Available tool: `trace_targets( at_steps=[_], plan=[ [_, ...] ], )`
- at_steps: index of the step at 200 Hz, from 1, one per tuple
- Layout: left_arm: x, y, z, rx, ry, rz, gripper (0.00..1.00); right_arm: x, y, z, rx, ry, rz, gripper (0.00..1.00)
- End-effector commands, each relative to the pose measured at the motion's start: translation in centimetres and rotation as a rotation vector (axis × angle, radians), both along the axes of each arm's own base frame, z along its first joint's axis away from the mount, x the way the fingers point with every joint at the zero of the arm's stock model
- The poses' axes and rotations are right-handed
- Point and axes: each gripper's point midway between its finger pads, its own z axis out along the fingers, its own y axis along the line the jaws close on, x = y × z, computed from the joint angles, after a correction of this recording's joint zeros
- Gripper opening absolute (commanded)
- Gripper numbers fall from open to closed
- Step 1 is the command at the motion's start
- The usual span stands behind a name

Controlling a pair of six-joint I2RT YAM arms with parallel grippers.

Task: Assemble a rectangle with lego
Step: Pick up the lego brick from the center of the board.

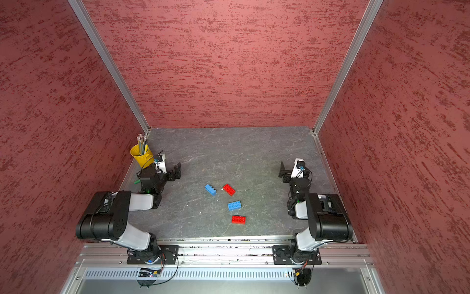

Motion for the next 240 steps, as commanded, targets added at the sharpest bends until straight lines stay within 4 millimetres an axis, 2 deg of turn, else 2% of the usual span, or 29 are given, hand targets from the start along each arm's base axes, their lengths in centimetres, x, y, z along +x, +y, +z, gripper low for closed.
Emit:
trace_targets(
  at_steps=[1,115,141,159,172,186,208,218,225,240],
  plan=[
    [0.4,0.1,0.7,-0.005,-0.022,-0.006,1.00,0.1,-0.1,0.6,0.007,-0.022,-0.010,0.99],
    [0.3,0.0,0.8,-0.001,-0.024,-0.005,1.00,0.1,-0.1,0.5,0.007,-0.020,-0.010,0.99],
    [0.4,2.1,2.0,0.032,-0.014,0.177,1.00,0.0,-0.1,0.7,0.008,-0.027,-0.011,0.99],
    [0.4,3.5,3.8,0.028,0.073,0.274,1.00,1.0,0.3,1.3,-0.006,0.023,0.017,0.99],
    [0.2,4.5,4.8,-0.056,0.157,0.364,1.00,1.6,1.2,2.8,-0.022,0.026,0.069,0.99],
    [-0.2,6.0,5.4,-0.230,0.235,0.529,1.00,1.7,1.7,3.9,-0.028,0.025,0.090,0.99],
    [-0.4,5.7,4.9,-0.465,0.398,0.556,1.00,1.2,2.0,7.4,0.062,-0.071,0.108,0.99],
    [0.6,4.6,5.4,-0.564,0.398,0.447,1.00,0.9,1.9,8.7,0.143,-0.106,0.105,0.99],
    [1.4,3.3,6.5,-0.606,0.351,0.342,1.00,0.9,0.7,8.7,0.269,-0.104,0.036,0.99],
    [1.7,1.1,8.7,-0.595,0.252,0.227,1.00,0.5,-1.5,8.0,0.504,-0.100,-0.091,0.99]
  ],
)
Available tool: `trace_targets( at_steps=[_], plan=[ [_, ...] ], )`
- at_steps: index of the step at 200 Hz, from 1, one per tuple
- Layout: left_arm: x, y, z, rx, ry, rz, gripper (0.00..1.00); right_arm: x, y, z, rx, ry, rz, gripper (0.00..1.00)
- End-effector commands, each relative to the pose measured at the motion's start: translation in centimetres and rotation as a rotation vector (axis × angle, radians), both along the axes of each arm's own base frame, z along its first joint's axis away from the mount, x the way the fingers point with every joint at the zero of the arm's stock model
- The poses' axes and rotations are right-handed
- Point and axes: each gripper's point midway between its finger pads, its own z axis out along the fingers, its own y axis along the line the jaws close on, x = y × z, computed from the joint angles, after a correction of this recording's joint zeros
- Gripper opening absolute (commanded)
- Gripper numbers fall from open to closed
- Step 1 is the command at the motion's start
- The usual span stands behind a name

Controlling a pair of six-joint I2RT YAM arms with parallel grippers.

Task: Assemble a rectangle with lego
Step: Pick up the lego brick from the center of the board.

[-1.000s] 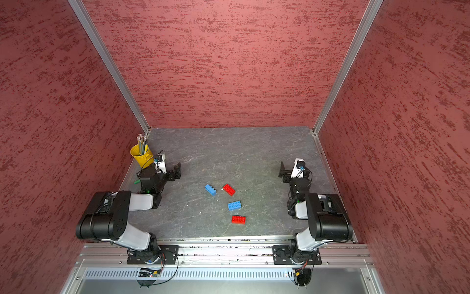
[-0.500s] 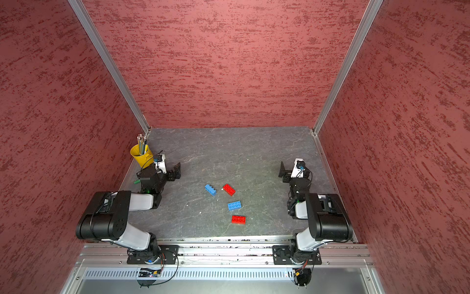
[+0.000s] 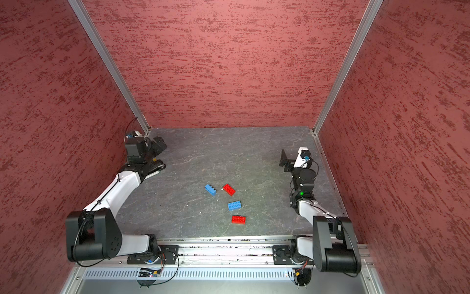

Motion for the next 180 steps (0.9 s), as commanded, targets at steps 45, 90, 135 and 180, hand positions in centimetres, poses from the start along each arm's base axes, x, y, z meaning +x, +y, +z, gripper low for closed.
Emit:
trace_targets(
  at_steps=[45,90,135,180],
  plan=[
    [-2.5,-13.8,0.8,0.200,0.060,-0.463,1.00,0.2,1.0,0.4,0.296,0.057,0.101,0.99],
    [-7.8,-23.0,-4.1,0.659,0.335,-0.727,1.00,2.6,1.7,-1.3,0.312,0.248,0.128,0.95],
    [-15.9,-28.5,-8.6,0.626,0.622,-1.193,1.00,3.6,2.7,-3.4,0.325,0.344,0.178,0.92],
    [-18.2,-28.0,-10.6,0.597,0.851,-1.271,1.00,4.0,3.1,-4.4,0.333,0.369,0.201,0.92]
  ],
)
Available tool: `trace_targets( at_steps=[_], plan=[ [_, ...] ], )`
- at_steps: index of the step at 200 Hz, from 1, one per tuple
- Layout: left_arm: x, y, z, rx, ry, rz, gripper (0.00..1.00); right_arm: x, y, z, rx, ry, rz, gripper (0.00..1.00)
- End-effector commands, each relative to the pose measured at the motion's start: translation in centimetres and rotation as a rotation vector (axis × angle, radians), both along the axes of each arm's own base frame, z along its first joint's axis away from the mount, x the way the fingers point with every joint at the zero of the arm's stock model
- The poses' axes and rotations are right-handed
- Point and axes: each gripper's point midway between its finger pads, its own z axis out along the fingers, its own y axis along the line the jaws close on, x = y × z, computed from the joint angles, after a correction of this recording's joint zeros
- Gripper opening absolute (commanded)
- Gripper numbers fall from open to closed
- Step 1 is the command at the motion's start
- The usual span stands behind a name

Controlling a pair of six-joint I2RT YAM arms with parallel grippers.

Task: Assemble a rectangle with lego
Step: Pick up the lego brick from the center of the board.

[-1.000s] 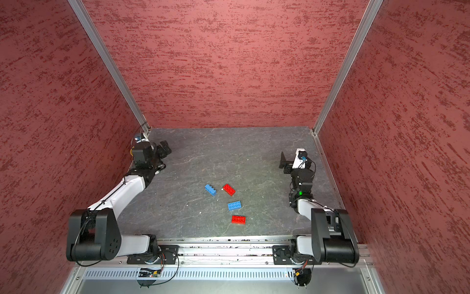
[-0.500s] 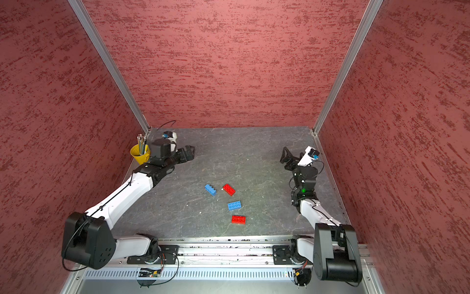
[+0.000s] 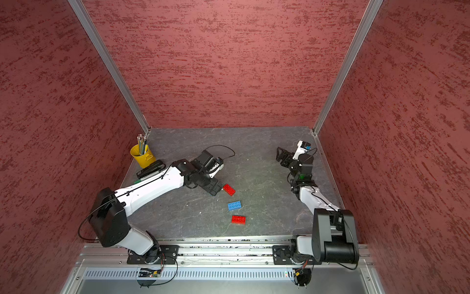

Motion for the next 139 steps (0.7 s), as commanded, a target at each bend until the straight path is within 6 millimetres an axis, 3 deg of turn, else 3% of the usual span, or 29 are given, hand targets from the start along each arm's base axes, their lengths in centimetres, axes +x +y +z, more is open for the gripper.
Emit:
trace_targets(
  at_steps=[1,46,87,139],
  plan=[
    [-2.2,1.3,-1.8,0.101,0.152,-0.032,1.00,0.4,0.5,0.5,0.016,-0.005,0.031,0.92],
    [0.5,2.4,-5.3,0.219,0.119,0.032,1.00,0.5,0.7,0.2,0.025,-0.005,0.045,0.92],
    [3.0,2.1,-6.5,0.207,0.053,0.062,1.00,0.5,0.9,-0.1,0.025,-0.003,0.053,0.92],
    [3.6,2.2,-8.9,0.203,0.088,0.061,0.92,0.4,0.7,-0.2,0.017,-0.001,0.045,0.92]
  ],
)
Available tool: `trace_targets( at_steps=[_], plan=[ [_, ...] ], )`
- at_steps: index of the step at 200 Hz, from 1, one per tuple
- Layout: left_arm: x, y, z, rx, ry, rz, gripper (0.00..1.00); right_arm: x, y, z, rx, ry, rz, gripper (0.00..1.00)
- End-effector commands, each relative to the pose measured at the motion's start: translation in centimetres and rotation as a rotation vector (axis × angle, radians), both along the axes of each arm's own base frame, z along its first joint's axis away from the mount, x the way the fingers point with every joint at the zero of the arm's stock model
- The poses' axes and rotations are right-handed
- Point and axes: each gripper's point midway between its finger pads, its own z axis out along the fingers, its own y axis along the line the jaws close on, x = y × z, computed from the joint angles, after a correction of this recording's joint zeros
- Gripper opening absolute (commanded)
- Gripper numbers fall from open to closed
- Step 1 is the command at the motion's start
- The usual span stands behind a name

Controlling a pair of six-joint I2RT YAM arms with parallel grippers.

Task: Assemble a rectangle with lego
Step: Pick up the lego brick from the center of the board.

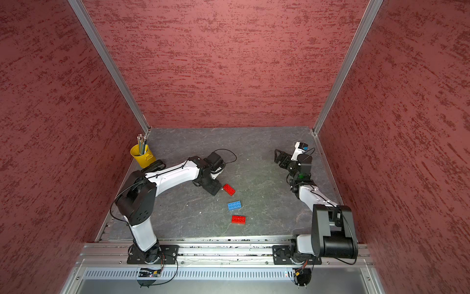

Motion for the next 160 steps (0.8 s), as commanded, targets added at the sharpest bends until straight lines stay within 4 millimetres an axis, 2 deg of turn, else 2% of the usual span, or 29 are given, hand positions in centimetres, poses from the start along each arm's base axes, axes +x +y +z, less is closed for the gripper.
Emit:
trace_targets(
  at_steps=[1,38,100,122,160],
  plan=[
    [0.6,-0.2,-1.1,-0.007,-0.006,-0.014,0.92,0.4,-0.1,0.9,-0.003,-0.030,0.000,0.92],
    [0.3,-0.2,-2.0,-0.013,0.019,-0.005,0.80,0.4,-0.1,0.6,-0.002,-0.024,-0.003,0.92],
    [0.0,-0.2,-2.1,-0.017,0.030,-0.002,0.60,0.4,-0.3,0.6,-0.005,-0.021,-0.011,0.92],
    [-0.1,-0.2,-2.0,-0.014,0.034,-0.003,0.60,0.4,-0.2,0.6,-0.006,-0.022,-0.009,0.92],
    [-0.1,0.1,-1.4,-0.002,0.024,0.011,0.68,0.5,-0.2,0.6,-0.003,-0.022,-0.007,0.92]
  ],
)
